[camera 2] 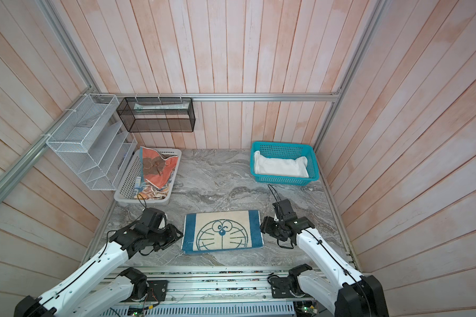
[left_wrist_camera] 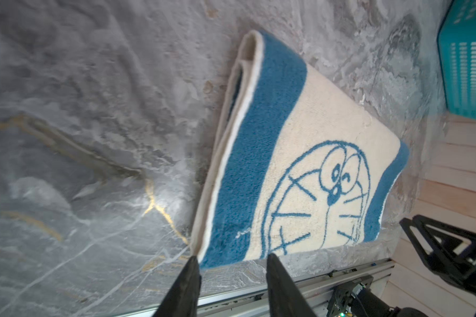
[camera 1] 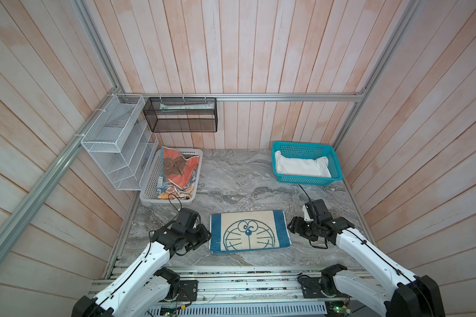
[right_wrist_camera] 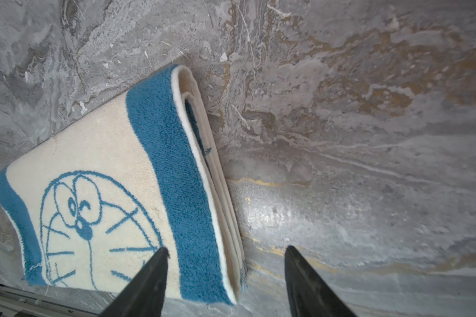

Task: Fold and stack the towels
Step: 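Grasp the folded towel's corner with the right gripper and lift it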

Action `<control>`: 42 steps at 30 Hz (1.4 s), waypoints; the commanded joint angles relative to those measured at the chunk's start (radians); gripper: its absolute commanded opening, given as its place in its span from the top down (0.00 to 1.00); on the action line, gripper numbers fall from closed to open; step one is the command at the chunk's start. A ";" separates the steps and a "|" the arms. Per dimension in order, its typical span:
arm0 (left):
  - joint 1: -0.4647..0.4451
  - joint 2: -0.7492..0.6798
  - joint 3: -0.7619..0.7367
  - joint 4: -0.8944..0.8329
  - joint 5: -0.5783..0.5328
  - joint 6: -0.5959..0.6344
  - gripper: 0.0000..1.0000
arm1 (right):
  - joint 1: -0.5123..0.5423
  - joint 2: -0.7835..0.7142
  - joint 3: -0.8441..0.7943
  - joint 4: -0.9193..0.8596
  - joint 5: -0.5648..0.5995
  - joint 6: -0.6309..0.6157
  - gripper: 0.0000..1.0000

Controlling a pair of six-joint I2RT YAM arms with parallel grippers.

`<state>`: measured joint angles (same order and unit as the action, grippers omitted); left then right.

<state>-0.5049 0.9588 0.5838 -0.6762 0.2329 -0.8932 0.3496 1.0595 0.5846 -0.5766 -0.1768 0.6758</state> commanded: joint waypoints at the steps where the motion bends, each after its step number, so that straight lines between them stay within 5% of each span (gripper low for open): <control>1: -0.131 0.135 0.072 0.204 -0.019 0.029 0.61 | -0.008 0.082 -0.019 0.110 -0.090 -0.031 0.32; 8: -0.388 0.557 0.196 0.718 0.159 -0.077 0.67 | -0.012 0.166 -0.085 0.223 -0.155 0.006 0.32; 18: -0.427 0.861 0.326 0.753 0.187 -0.101 0.68 | -0.016 0.245 -0.175 0.378 -0.284 0.033 0.34; 21: -0.425 0.860 0.286 0.755 0.176 -0.115 0.68 | -0.016 0.278 -0.186 0.419 -0.313 0.040 0.44; 25: -0.413 0.835 0.256 0.738 0.154 -0.108 0.68 | -0.012 0.296 -0.167 0.435 -0.326 0.041 0.73; 30: -0.366 0.785 0.224 0.716 0.150 -0.087 0.68 | 0.021 0.292 -0.034 0.370 -0.299 0.008 1.00; 35: -0.274 0.676 0.238 0.615 0.105 0.000 0.68 | 0.038 0.349 0.225 0.263 -0.218 -0.071 1.00; 42: -0.141 0.656 0.237 0.581 0.115 0.078 0.68 | 0.025 0.661 0.752 0.090 -0.210 -0.221 1.00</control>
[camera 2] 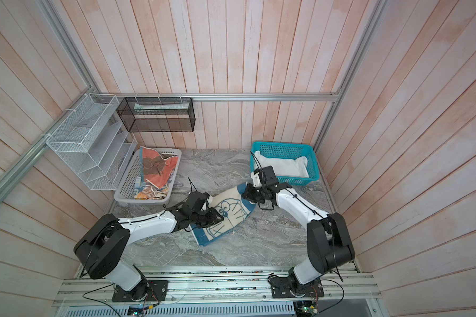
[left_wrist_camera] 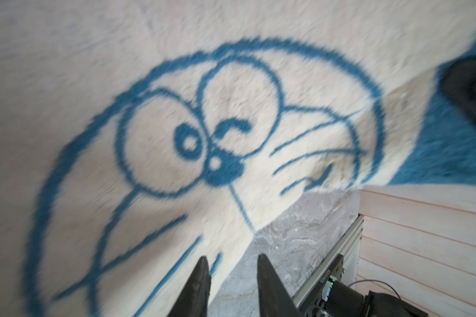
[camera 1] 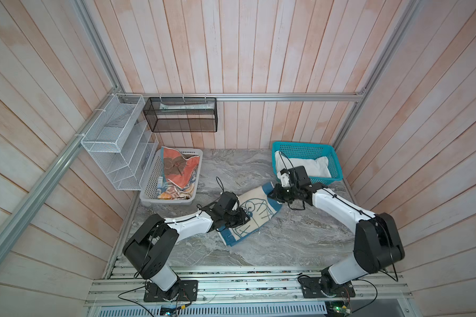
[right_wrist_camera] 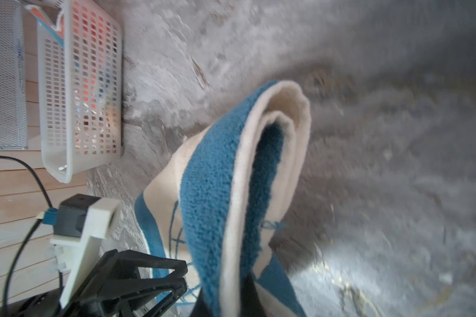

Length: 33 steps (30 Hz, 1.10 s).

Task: Fold and stack the towels
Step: 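Grasp the folded towel's corner with the right gripper and lift it, then carry the towel onto the teal basket with the right gripper while the left gripper withdraws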

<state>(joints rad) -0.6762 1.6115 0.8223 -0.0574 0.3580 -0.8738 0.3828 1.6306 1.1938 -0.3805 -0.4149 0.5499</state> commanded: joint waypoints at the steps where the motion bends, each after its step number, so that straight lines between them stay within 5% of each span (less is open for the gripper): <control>1: 0.045 0.009 0.000 -0.032 -0.007 0.064 0.68 | -0.013 0.149 0.258 -0.146 0.040 -0.124 1.00; 10: 0.096 0.105 0.050 -0.007 0.059 0.087 0.68 | -0.152 0.672 1.163 -0.536 0.081 -0.233 1.00; 13: 0.099 0.127 0.044 0.008 0.092 0.087 0.68 | -0.198 0.766 1.294 -0.636 0.067 -0.237 1.00; 19: 0.097 0.149 0.042 0.019 0.121 0.087 0.68 | -0.207 0.697 1.054 -0.589 0.032 -0.260 1.00; 30: 0.086 0.057 0.015 0.012 0.090 0.060 0.68 | -0.108 0.294 0.389 -0.375 -0.037 -0.211 1.00; 33: 0.084 0.017 -0.001 0.003 0.072 0.055 0.68 | -0.065 0.204 0.321 -0.373 -0.029 -0.202 1.00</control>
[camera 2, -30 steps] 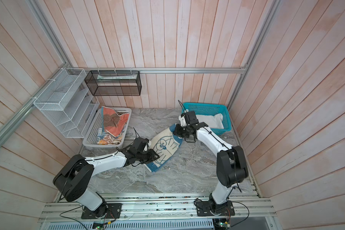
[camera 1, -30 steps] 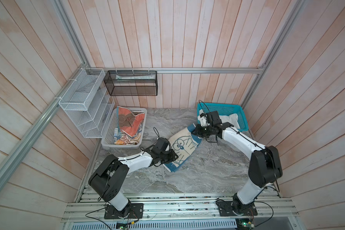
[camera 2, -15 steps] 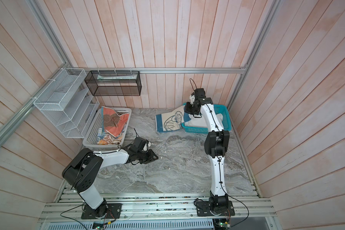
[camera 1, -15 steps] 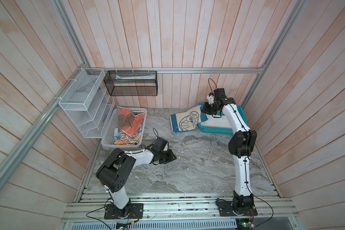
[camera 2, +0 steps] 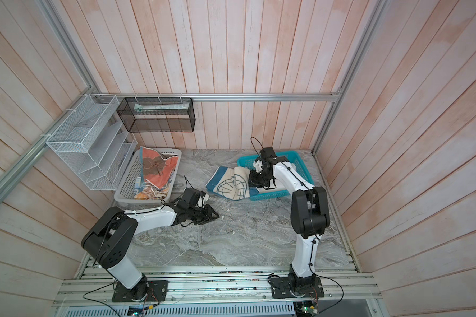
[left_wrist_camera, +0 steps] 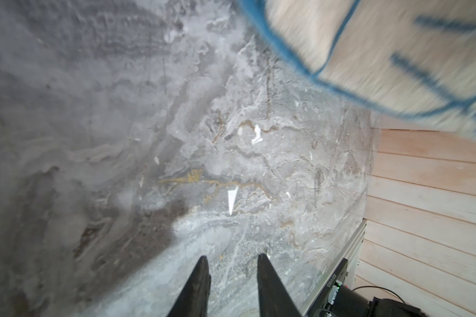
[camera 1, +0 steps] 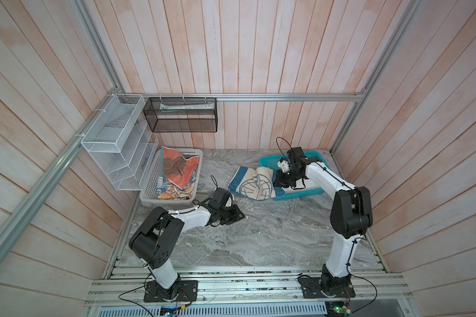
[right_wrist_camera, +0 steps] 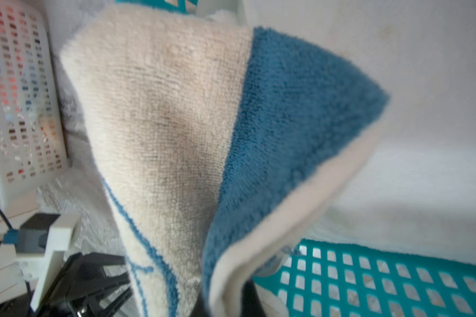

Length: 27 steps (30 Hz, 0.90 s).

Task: Fold and stack the towels
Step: 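Carry the towel onto the teal basket with the right gripper while the left gripper withdraws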

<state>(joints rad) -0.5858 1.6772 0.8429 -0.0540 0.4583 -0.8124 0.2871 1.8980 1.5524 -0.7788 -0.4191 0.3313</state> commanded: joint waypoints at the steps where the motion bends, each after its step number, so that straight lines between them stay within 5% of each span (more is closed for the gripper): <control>1: -0.006 -0.059 -0.025 -0.003 -0.030 -0.008 0.68 | 0.038 -0.078 -0.027 0.002 -0.012 0.012 1.00; 8: -0.006 -0.133 -0.023 -0.057 -0.073 0.004 0.68 | 0.042 -0.101 0.264 -0.205 0.094 -0.061 1.00; 14: -0.006 -0.193 -0.041 -0.075 -0.106 -0.001 0.68 | 0.021 0.048 0.716 -0.483 0.185 -0.157 1.00; 27: -0.006 -0.235 -0.065 -0.105 -0.124 0.002 0.68 | -0.143 0.039 0.843 -0.450 0.191 -0.145 1.00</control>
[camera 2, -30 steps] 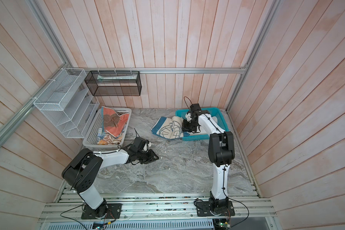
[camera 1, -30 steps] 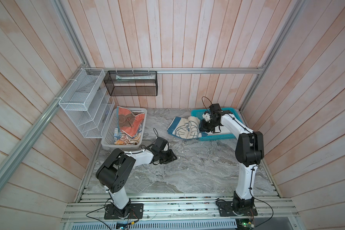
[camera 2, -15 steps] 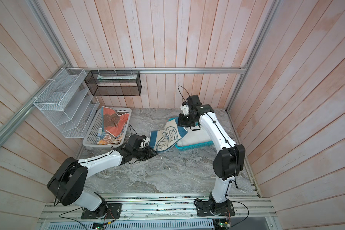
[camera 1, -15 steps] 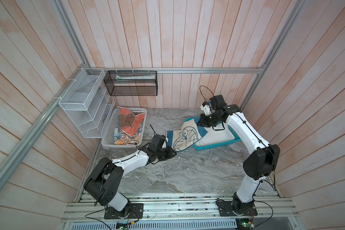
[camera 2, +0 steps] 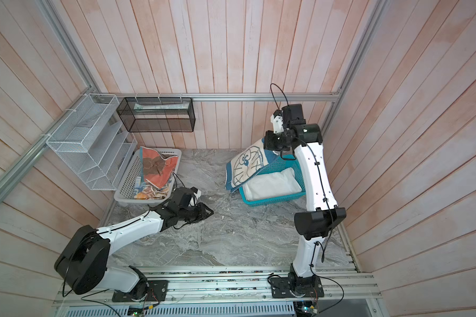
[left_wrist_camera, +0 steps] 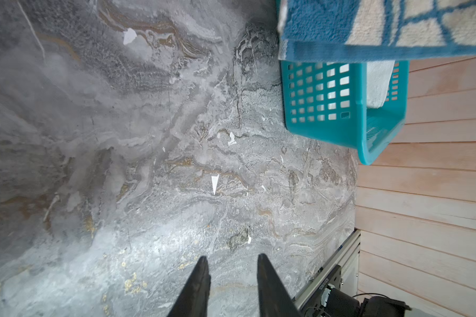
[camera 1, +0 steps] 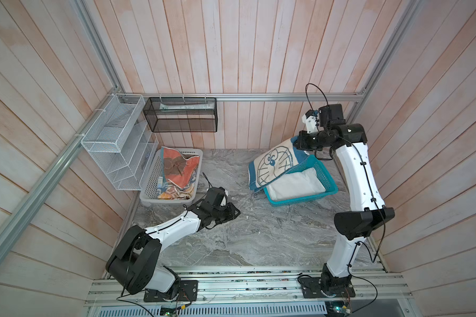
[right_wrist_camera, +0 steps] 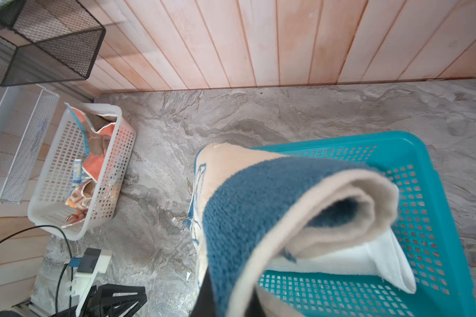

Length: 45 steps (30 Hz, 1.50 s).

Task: Fold and stack the towels
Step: 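Carry the towel onto the teal basket with the right gripper while the left gripper withdraws, then lower the towel onto the white towel and open the right gripper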

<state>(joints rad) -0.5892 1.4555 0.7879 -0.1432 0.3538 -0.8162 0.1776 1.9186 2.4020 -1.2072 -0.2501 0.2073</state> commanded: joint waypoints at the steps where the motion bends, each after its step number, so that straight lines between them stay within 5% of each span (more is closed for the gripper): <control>1: -0.003 -0.010 -0.008 -0.015 -0.019 0.007 0.68 | -0.044 0.020 -0.014 -0.024 0.024 -0.027 1.00; 14: 0.000 0.064 0.020 -0.010 0.007 0.029 0.68 | -0.111 0.085 -0.265 0.118 0.209 -0.145 1.00; 21: 0.007 0.109 0.016 0.004 0.022 0.028 0.68 | -0.138 0.261 -0.176 0.063 0.344 -0.203 1.00; 32: 0.011 0.159 0.035 0.008 0.037 0.031 0.68 | -0.140 0.314 -0.182 0.085 0.507 -0.249 1.00; 45: 0.014 0.152 0.026 -0.009 0.022 0.034 0.68 | -0.148 0.318 -0.219 0.123 0.537 -0.283 1.00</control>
<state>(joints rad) -0.5816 1.6009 0.7940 -0.1429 0.3843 -0.8036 0.0368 2.2219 2.1845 -1.0920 0.2478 -0.0647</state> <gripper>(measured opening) 0.320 0.070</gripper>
